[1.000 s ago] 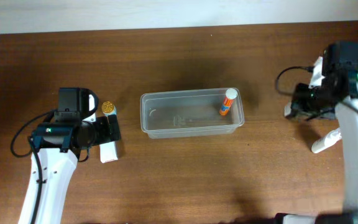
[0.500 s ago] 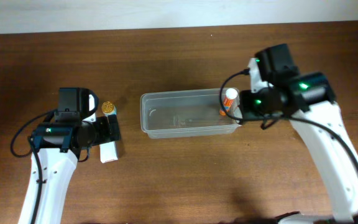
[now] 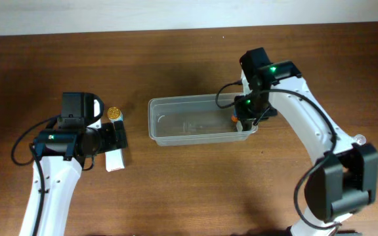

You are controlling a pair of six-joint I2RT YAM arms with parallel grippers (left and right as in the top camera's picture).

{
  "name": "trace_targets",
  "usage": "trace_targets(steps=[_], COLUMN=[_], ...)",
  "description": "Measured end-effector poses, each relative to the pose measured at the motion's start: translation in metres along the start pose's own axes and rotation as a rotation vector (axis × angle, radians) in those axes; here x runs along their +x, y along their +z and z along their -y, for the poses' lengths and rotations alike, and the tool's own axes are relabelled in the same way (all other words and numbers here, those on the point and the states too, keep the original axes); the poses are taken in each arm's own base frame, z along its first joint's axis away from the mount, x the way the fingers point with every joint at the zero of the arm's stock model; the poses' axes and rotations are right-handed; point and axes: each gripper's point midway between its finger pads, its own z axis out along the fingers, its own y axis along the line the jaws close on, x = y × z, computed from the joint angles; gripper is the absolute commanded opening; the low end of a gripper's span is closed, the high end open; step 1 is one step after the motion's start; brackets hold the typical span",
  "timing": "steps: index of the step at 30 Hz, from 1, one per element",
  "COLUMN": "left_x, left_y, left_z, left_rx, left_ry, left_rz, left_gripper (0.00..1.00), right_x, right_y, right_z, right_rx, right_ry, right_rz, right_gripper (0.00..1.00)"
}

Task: Pack container
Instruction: 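Move the right gripper right and grasp the white spray bottle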

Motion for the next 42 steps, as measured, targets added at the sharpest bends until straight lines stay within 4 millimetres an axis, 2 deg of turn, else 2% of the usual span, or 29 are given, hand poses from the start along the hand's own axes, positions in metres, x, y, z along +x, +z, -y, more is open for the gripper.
trace_targets(steps=[5,7,13,22,25,27,28,29,30,31,32,34,35,37,39,42], left_x=[0.0,0.0,0.0,0.0,0.0,0.0,0.0,0.0,0.0,0.0,0.0,0.0,0.0,0.0,0.0,0.0], left_y=[0.0,0.0,0.0,0.0,0.0,0.0,0.0,0.0,0.0,0.0,0.0,0.0,0.0,0.0,0.0,0.0], left_z=[0.0,0.0,0.0,0.0,0.0,0.0,0.0,0.0,0.0,0.0,0.0,0.0,0.0,0.0,0.0,0.0], left_rx=[0.0,0.0,0.0,0.0,0.0,0.0,0.0,0.0,0.0,0.0,0.0,0.0,0.001,0.0,0.0,0.0], left_ry=[0.0,0.0,0.0,0.0,0.0,0.0,0.0,0.0,0.0,0.0,0.0,0.0,0.0,0.0,0.0,0.0], left_rz=[0.0,0.0,0.0,0.0,0.0,0.001,0.001,0.001,0.0,0.0,0.0,0.0,0.001,0.0,0.001,0.0], left_gripper=[0.99,0.99,0.99,0.99,0.99,0.99,0.99,0.99,0.99,0.99,0.99,0.99,0.99,0.99,0.99,0.99], right_x=[-0.001,0.0,0.003,0.005,0.008,-0.001,-0.006,-0.01,-0.012,-0.011,-0.005,0.015,0.027,0.049,0.061,0.079], right_y=[0.006,0.006,0.006,0.004,-0.015,-0.043,-0.066,-0.086,-0.114,-0.133,-0.16,-0.189,-0.196,-0.197,-0.188,-0.149], right_z=[0.0,0.0,0.0,0.0,0.003,0.009,0.013,0.02,0.032,0.045,0.071,0.112,0.13,0.162,0.189,0.218], right_rx=[0.001,0.002,0.001,0.001,0.02,0.044,0.048,0.05,0.048,0.049,0.061,0.105,0.128,0.168,0.195,0.2], right_ry=[0.0,0.004,0.002,0.0,0.002,0.032,0.059,0.089,0.145,0.194,0.282,0.416,0.478,0.587,0.673,0.758], right_rz=[-0.009,-0.013,-0.026,-0.03,-0.005,0.08,0.149,0.209,0.29,0.345,0.415,0.477,0.478,0.443,0.396,0.267], right_gripper=[0.24,0.3,0.37,0.4,0.46,0.52,0.54,0.57,0.59,0.59,0.61,0.62,0.62,0.63,0.62,0.63])
